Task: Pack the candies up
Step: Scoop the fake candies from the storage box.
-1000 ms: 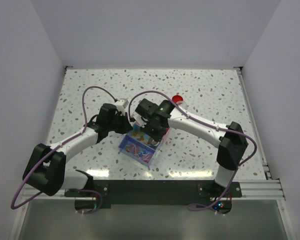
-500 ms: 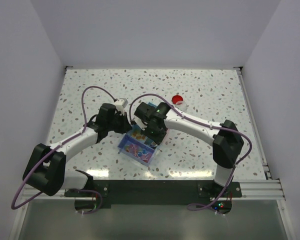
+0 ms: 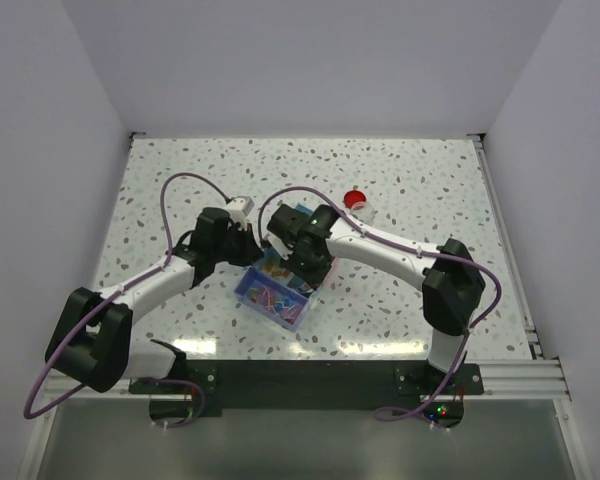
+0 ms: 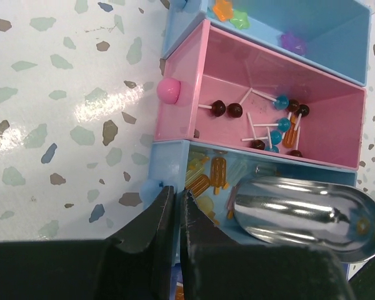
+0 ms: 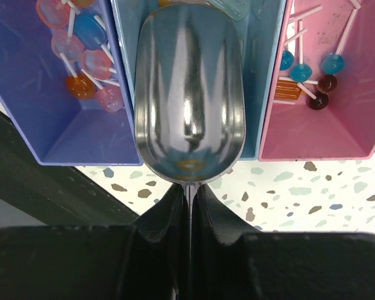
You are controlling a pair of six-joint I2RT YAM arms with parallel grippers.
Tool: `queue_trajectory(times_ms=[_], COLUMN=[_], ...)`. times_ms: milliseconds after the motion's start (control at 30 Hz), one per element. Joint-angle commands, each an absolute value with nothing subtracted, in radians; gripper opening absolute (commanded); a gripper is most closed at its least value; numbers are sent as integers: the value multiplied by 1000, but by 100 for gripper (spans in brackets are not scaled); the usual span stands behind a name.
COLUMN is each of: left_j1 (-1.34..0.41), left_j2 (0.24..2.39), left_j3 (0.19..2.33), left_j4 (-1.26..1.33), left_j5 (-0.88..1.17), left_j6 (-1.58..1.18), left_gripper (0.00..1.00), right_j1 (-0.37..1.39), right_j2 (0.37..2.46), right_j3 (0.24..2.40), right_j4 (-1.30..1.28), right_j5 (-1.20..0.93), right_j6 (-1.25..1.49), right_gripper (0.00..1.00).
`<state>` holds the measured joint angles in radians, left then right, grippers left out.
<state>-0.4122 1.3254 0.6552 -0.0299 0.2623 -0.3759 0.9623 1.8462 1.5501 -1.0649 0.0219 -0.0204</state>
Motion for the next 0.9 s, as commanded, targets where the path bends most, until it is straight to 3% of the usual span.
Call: queue_trajectory(times_ms=[0, 167, 500, 867], left_j1=[-431, -436, -437, -434], left_j2=[1333, 1338, 1335, 1315], left_j3=[624, 623, 637, 635], left_j4=[-15, 17, -26, -41], left_j5=[374, 385, 359, 312], left_j6=[-425, -440, -423, -443], left_gripper=[0, 0, 0, 0], right_j1=[971, 973, 974, 968], right_j2=[1960, 1954, 1933, 1832], right_j3=[1529, 1488, 1434, 1253], right_j4=[-638, -512, -509, -238], right_j5=[52, 55, 67, 2], right_j6=[25, 6, -80, -8], right_gripper=[0, 0, 0, 0])
